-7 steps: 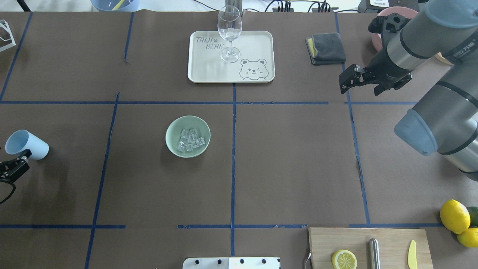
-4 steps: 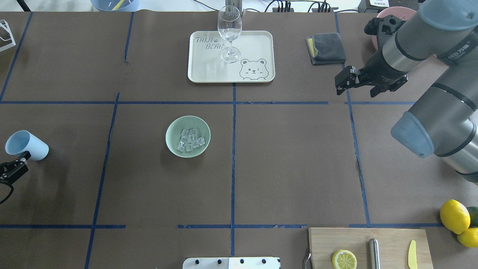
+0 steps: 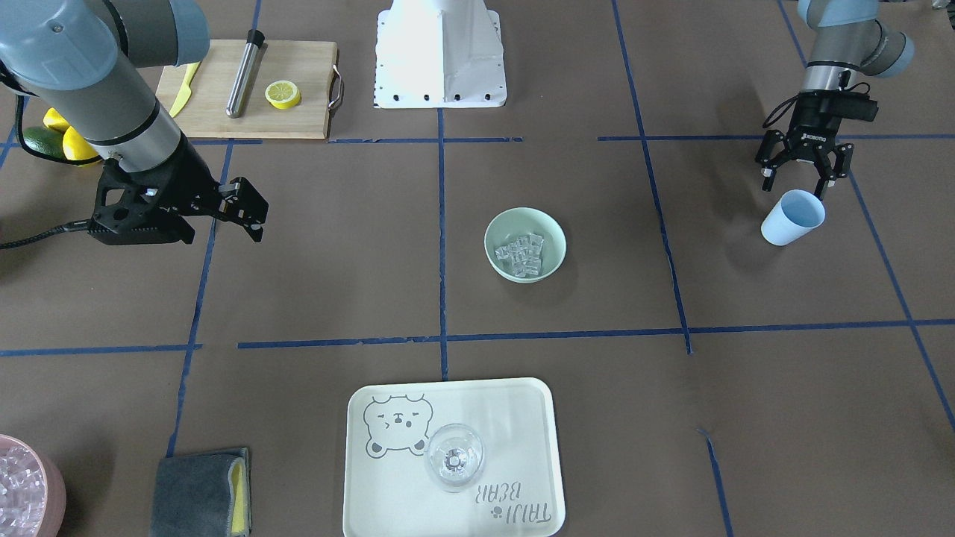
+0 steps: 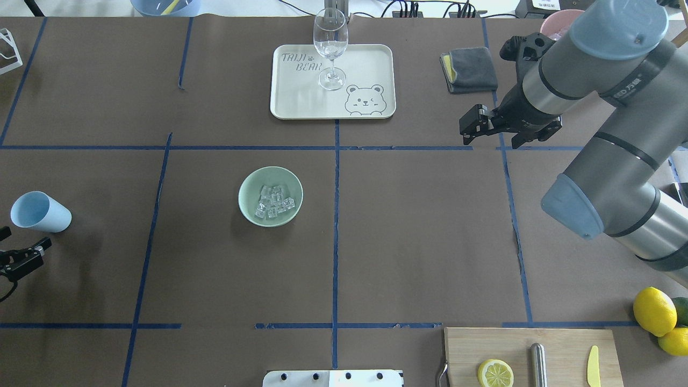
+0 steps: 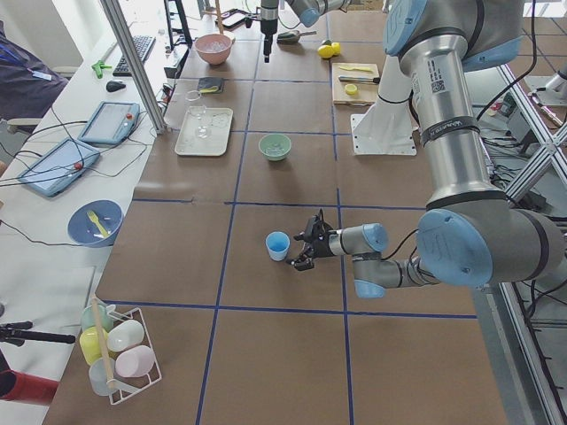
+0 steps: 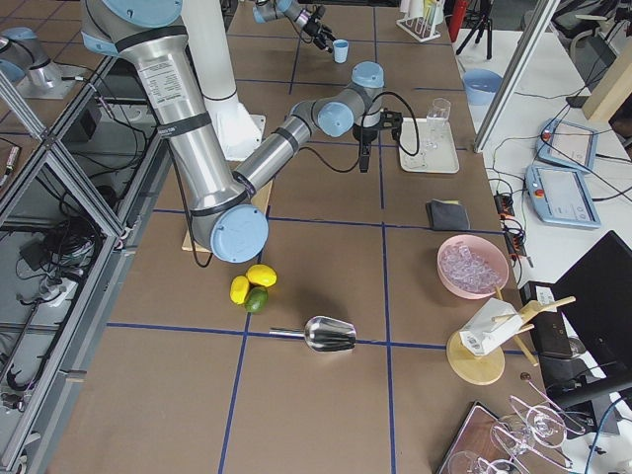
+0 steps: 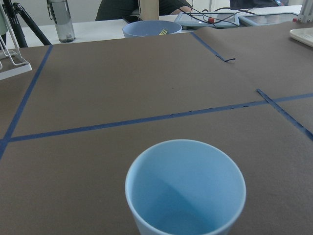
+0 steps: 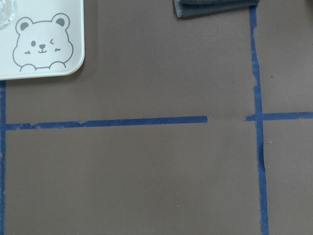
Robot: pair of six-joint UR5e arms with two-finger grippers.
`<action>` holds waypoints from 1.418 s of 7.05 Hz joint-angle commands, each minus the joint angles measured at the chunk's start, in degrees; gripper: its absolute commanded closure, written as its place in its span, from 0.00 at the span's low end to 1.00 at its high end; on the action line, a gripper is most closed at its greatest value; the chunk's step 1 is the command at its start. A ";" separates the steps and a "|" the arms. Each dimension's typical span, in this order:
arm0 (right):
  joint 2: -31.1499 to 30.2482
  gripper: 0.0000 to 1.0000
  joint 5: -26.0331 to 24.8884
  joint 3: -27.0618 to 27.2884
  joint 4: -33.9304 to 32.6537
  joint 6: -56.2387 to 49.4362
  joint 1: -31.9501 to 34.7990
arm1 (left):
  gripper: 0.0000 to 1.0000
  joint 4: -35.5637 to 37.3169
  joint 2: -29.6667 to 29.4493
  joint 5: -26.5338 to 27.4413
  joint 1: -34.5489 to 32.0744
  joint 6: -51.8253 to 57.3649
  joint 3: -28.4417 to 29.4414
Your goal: Pour ice into bowl
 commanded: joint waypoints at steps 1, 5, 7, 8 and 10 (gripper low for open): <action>0.60 0.00 -0.59 -0.23 0.00 1.02 -1.13 | 0.00 0.09 5.68 -8.08 -0.65 -0.02 -6.43; 5.07 0.00 -6.20 -0.49 -0.09 10.22 -8.75 | 0.00 1.23 7.19 -27.92 -8.52 -0.11 -7.07; 8.58 0.00 -9.54 -2.06 -0.09 14.89 -13.24 | 0.00 5.07 6.50 -46.10 -18.53 0.59 -7.68; 11.04 0.00 -9.73 -4.42 -0.09 15.87 -14.13 | 0.00 6.23 6.49 -47.39 -19.19 1.03 -8.56; 13.52 0.00 -10.08 -7.52 0.09 16.58 -14.93 | 0.00 13.31 6.58 -54.05 -23.04 2.00 -14.07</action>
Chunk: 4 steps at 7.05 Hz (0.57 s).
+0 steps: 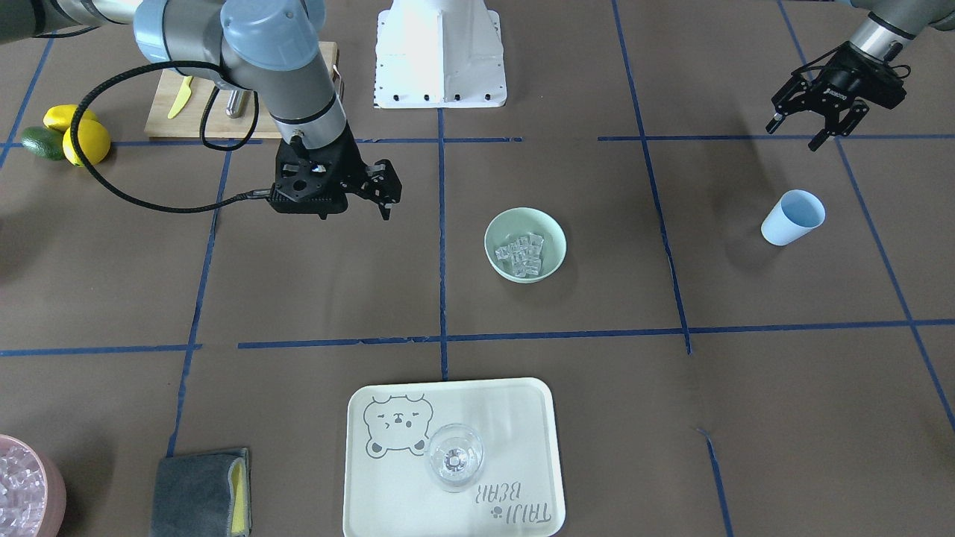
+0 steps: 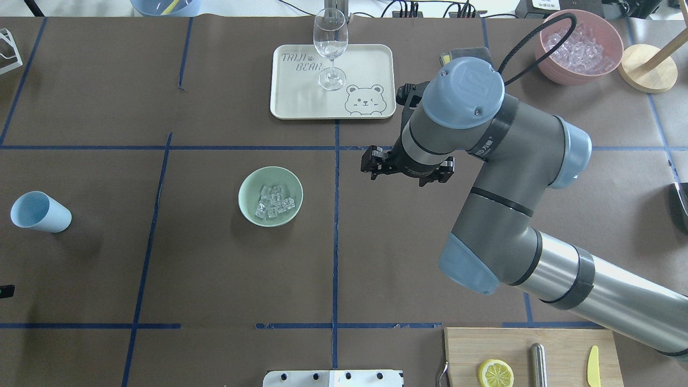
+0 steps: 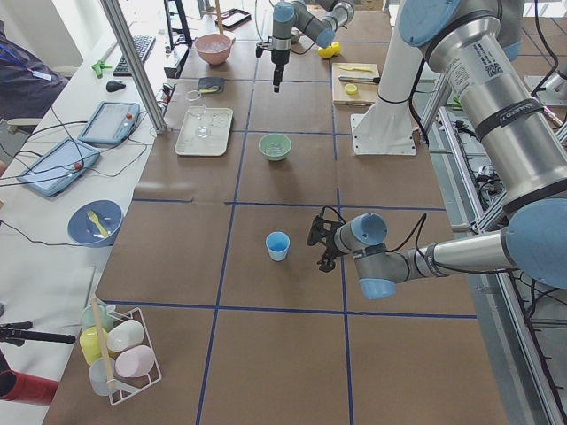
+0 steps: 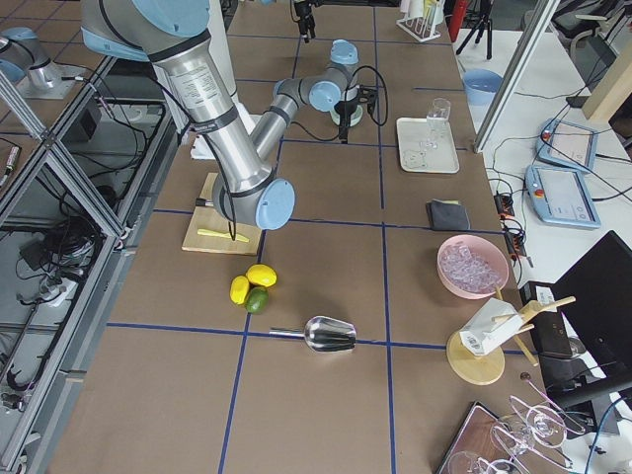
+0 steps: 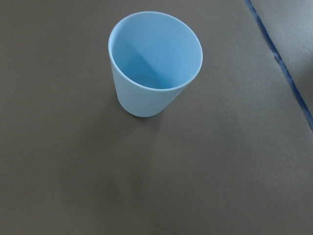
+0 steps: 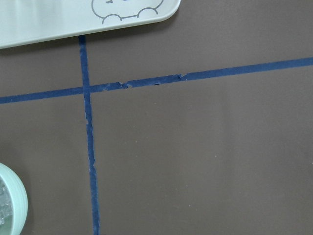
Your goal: Pour ice into bowl
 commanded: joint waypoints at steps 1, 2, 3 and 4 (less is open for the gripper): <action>1.23 0.00 -1.24 -1.47 0.22 0.49 -1.25 | 0.00 10.52 -0.96 -7.24 -6.26 3.76 -7.12; 1.32 0.00 -1.33 -1.47 0.22 0.49 -1.52 | 0.00 15.72 -4.45 -10.06 -10.12 4.75 -9.86; 1.58 0.00 -1.42 -1.56 0.14 0.49 -1.87 | 0.00 24.38 -7.88 -10.95 -12.42 4.76 -14.67; 1.76 0.00 -1.42 -1.64 0.14 0.84 -2.31 | 0.00 31.61 -9.48 -10.96 -12.53 4.76 -18.72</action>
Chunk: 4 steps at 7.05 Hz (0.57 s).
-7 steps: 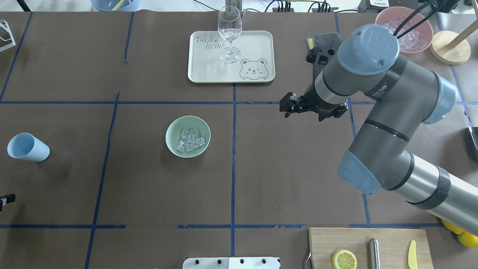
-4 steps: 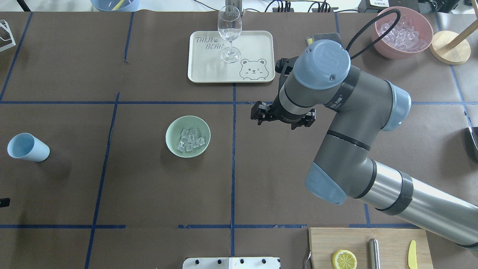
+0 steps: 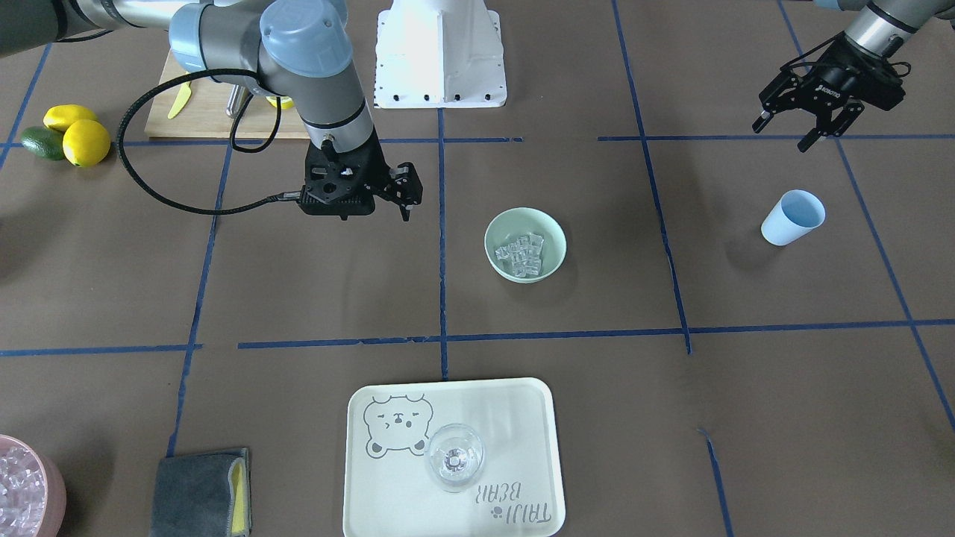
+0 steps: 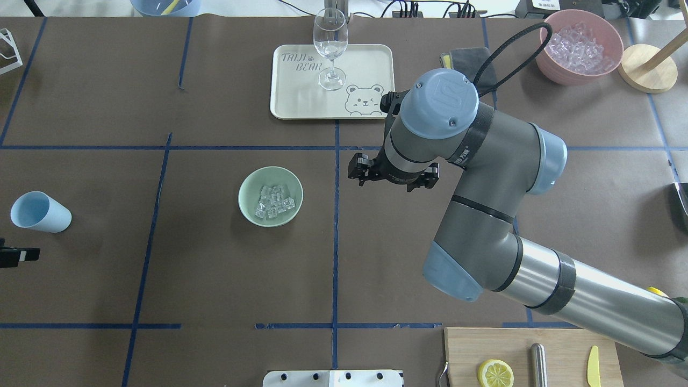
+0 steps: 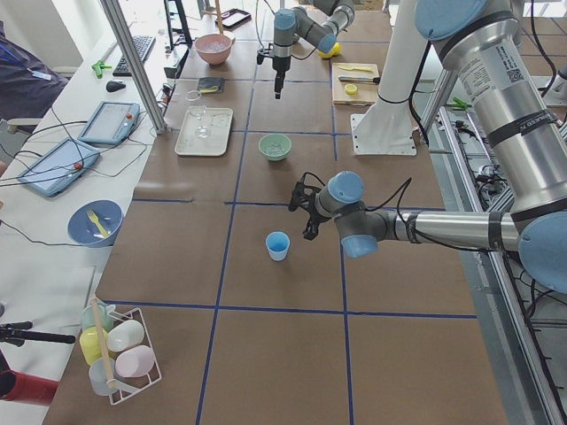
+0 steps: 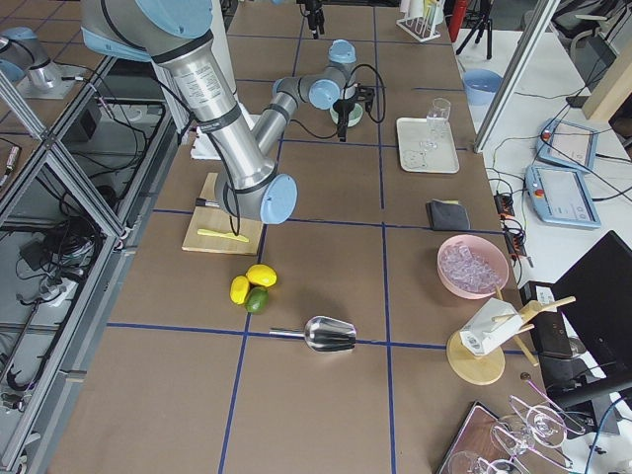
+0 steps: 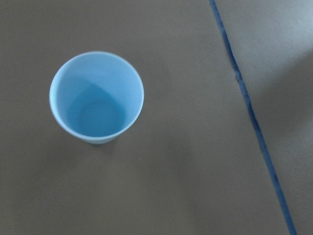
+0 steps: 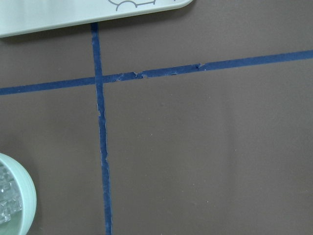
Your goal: Pour ice into bowl
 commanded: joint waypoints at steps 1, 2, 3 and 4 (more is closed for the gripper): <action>1.20 0.00 -0.86 -1.33 0.06 0.53 -1.47 | 0.00 11.52 -4.54 -1.01 -1.38 0.31 -5.53; 4.69 0.00 -2.26 -5.17 0.06 2.01 -2.00 | 0.00 16.07 -6.91 -1.79 -1.55 0.48 -5.62; 8.64 0.00 -2.36 -9.91 1.54 3.42 -2.35 | 0.00 22.30 -11.37 -1.80 -2.08 1.79 -5.79; 10.60 0.00 -2.36 -15.09 7.73 6.22 -2.88 | 0.00 28.71 -15.94 -1.80 -4.61 4.50 -5.88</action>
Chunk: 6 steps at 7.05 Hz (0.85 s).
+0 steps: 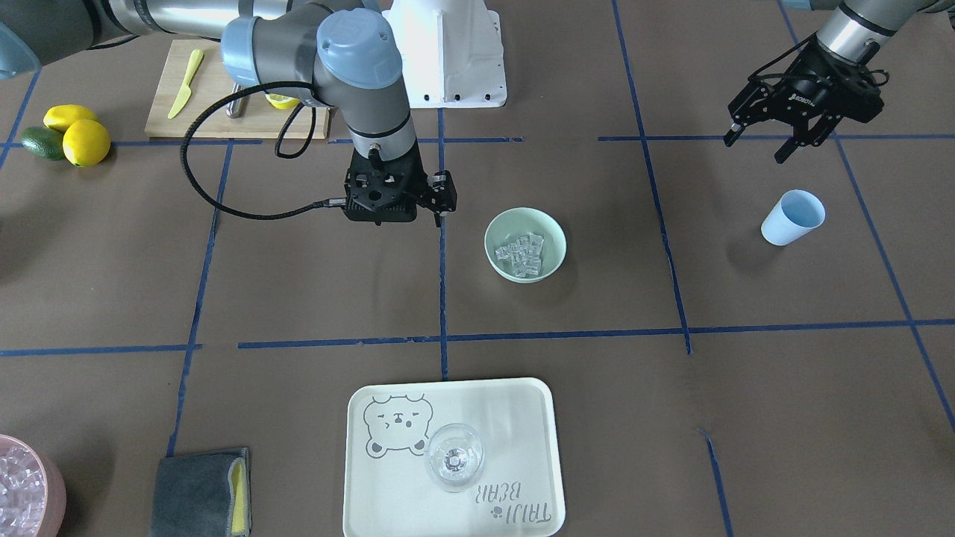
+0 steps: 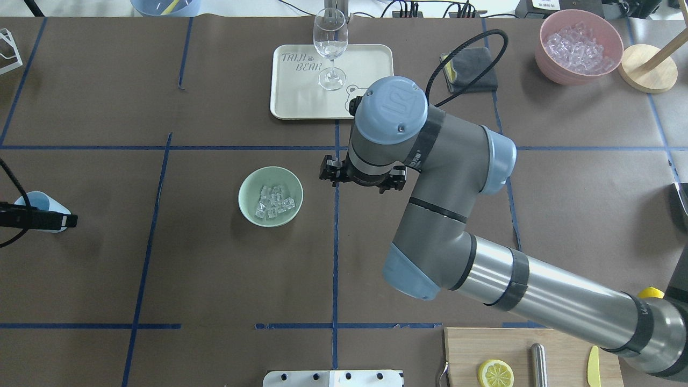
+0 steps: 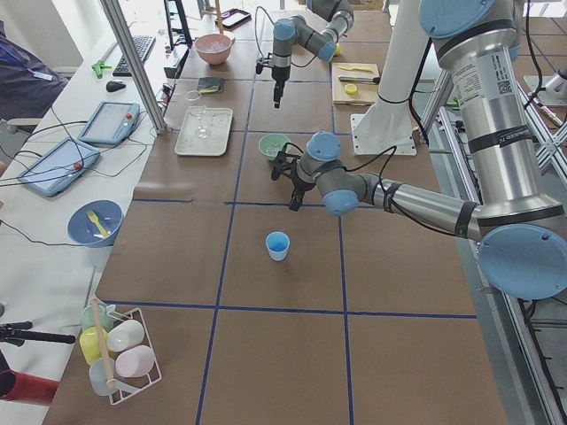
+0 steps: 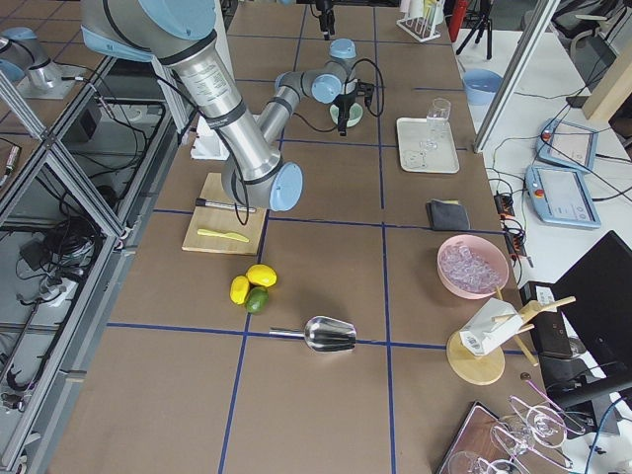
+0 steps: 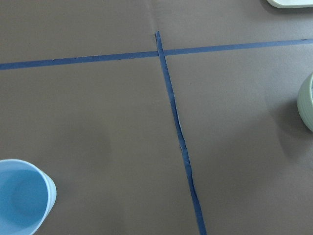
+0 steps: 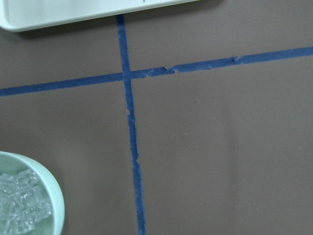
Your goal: Pour ice into bowl
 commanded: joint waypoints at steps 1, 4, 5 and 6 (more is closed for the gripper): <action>4.27 0.00 -0.15 -8.97 8.54 3.07 -0.81 | 0.00 15.52 -10.07 -0.11 -6.63 7.20 -0.39; 9.55 0.00 -2.50 -17.16 9.80 3.34 -3.87 | 0.00 31.92 -20.31 -0.11 -16.59 19.80 -0.31; 10.33 0.00 -3.04 -19.09 10.07 2.91 -4.75 | 0.00 32.11 -20.31 -0.11 -17.21 22.34 -0.13; 11.30 0.04 -3.57 -20.67 10.07 2.73 -5.55 | 0.00 32.55 -20.31 -0.11 -20.79 25.84 0.48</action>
